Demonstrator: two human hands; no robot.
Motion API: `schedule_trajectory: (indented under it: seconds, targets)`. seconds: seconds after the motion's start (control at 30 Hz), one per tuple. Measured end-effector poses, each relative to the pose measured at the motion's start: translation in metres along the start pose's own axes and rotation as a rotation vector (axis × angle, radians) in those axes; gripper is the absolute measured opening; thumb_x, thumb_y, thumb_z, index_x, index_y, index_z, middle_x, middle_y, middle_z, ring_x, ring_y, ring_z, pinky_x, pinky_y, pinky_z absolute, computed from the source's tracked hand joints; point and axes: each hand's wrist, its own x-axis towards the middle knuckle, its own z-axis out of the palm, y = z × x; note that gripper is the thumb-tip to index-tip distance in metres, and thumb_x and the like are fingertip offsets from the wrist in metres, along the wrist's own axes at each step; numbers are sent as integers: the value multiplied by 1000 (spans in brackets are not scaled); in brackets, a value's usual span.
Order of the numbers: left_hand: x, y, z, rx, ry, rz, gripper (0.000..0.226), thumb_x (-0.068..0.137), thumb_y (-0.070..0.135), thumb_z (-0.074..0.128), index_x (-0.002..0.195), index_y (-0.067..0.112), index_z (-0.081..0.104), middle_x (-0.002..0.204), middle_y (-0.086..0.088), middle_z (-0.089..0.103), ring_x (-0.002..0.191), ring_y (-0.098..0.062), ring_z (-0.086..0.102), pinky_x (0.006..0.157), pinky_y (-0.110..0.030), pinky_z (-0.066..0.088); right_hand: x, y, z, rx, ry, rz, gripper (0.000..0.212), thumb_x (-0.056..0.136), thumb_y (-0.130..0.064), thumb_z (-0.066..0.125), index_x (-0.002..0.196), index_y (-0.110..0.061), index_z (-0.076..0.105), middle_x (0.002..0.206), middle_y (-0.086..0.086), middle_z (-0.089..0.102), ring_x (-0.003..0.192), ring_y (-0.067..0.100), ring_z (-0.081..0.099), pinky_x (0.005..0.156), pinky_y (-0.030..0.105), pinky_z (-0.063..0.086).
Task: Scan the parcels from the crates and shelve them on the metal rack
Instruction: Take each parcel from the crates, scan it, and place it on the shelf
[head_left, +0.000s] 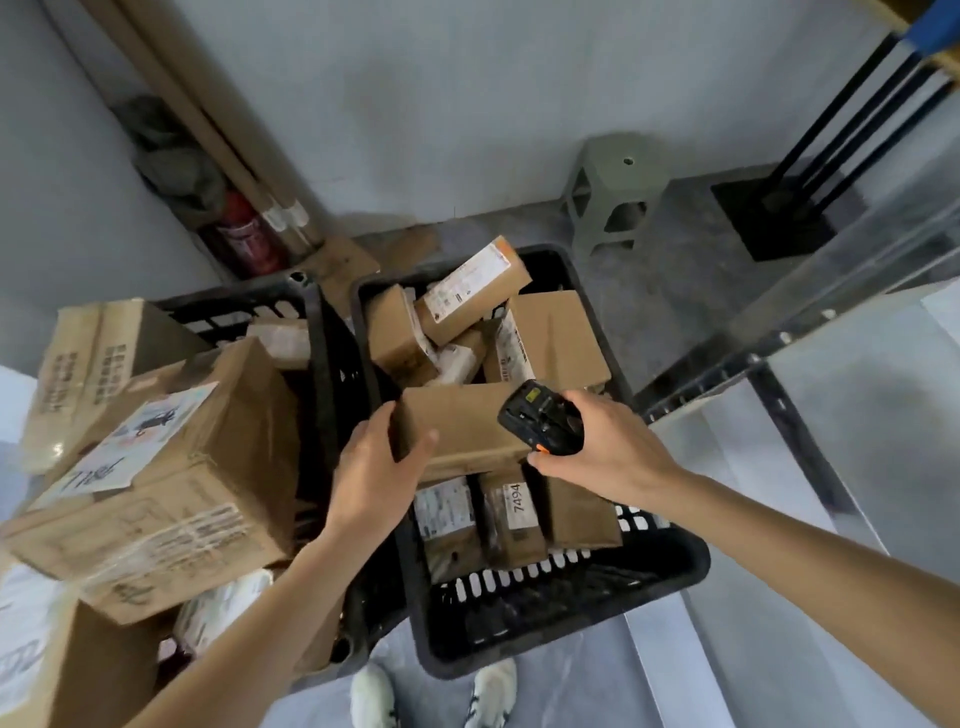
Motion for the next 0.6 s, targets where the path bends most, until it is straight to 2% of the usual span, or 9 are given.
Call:
schedule_trajectory:
  seconds: [0.07,0.17,0.27,0.37,0.5,0.6]
  targets:
    - [11,-6,5,37,3,10,75,96,53,60,157,19,34,144,-1,52,128,-18,53,102,-38,50,17,6,14,25,-16,15,62,76,-56,82,124,-27,57,106,-12,66,92,9,65,79,33,58]
    - [21,-8,9,84,-4,29,72,96,55,57,157,22,36,140,3,54,123,-15,55,97,-36,52,38,12,29,53,-47,32,66,74,-57,82,126,-26,55,106,-10,68,92,11,67,81,37,59]
    - [26,-7,11,105,-10,45,72,95,57,55,156,24,37,141,5,55,124,-16,54,99,-41,53,50,13,37,69,-62,18,75,73,-57,83,134,-25,52,114,-8,67,98,12,66,85,37,59]
    - [26,-3,11,75,-4,26,73,95,54,58,157,23,36,142,5,57,125,-16,54,101,-41,52,54,14,39,86,-61,5,74,73,-57,83,132,-25,51,111,-9,67,96,11,67,82,36,60]
    - [20,0,7,-6,-1,28,72,95,51,61,157,23,37,143,6,56,125,-11,53,102,-33,50,50,15,34,129,-36,-5,70,74,-55,83,130,-27,53,107,-14,68,93,5,66,81,33,60]
    - [11,2,4,-39,9,71,70,96,48,62,156,22,38,142,9,56,123,-3,50,94,-18,43,42,13,24,158,10,-15,65,74,-55,83,128,-31,55,103,-19,68,92,2,66,82,32,59]
